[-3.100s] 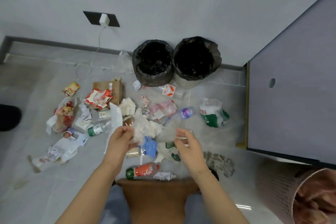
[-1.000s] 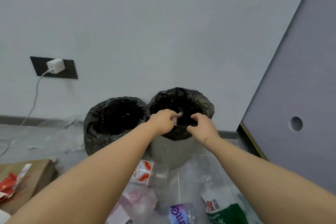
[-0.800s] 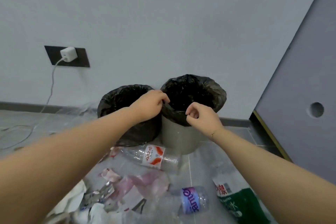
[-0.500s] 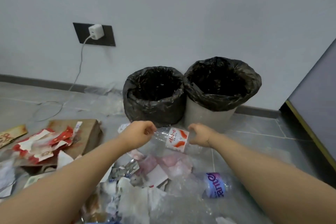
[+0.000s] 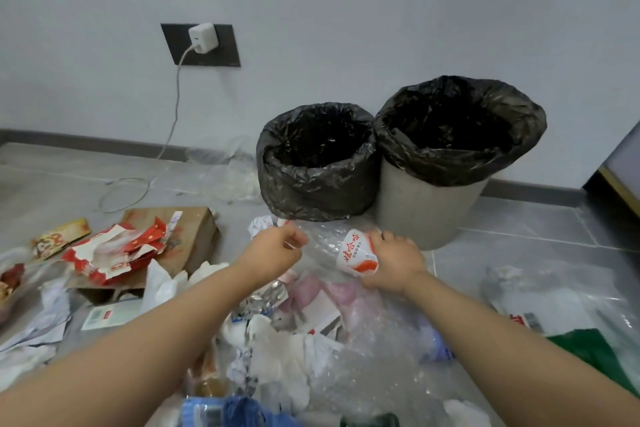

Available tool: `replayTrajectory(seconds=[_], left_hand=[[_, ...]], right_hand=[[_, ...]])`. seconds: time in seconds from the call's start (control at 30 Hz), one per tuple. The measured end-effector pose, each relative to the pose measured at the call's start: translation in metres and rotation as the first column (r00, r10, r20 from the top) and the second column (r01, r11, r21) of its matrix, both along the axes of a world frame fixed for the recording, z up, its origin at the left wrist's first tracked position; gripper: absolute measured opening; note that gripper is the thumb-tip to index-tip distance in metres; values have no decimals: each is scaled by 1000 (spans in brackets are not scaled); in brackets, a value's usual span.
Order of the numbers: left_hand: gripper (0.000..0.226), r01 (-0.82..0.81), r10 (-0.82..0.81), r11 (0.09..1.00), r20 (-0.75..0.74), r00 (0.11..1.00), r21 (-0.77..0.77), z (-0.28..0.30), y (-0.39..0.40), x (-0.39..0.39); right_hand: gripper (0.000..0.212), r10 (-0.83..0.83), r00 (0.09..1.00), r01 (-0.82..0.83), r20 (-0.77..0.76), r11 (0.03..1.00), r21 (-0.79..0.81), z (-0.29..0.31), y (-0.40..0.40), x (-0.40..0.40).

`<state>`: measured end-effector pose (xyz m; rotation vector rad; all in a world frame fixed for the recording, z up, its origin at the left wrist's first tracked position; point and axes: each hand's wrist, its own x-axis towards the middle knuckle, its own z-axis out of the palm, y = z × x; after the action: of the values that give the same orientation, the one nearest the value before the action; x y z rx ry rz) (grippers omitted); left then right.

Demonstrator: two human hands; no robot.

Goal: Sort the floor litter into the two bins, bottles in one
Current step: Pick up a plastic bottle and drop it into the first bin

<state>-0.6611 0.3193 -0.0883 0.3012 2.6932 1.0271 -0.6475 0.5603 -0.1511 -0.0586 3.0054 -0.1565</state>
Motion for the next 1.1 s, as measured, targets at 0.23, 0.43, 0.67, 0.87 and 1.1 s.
replayTrajectory(seconds=[0.23, 0.43, 0.67, 0.87, 1.1], left_hand=[[47, -225, 140, 936, 301, 943, 271, 25, -6, 31], [77, -317, -152, 632, 514, 844, 707, 57, 12, 68], [80, -402, 227, 438, 334, 915, 804, 95, -11, 34], [74, -410, 383, 307, 283, 879, 859, 116, -13, -23], [88, -305, 446, 411, 102, 889, 859, 142, -6, -80]], right_hand=[[87, 15, 997, -30, -76, 979, -204, 77, -3, 71], [73, -20, 992, -45, -124, 863, -503, 121, -33, 100], [51, 148, 980, -198, -136, 816, -543, 147, -51, 30], [51, 49, 982, -85, -182, 977, -198, 127, -46, -60], [23, 5, 920, -151, -391, 926, -345, 69, -57, -68]])
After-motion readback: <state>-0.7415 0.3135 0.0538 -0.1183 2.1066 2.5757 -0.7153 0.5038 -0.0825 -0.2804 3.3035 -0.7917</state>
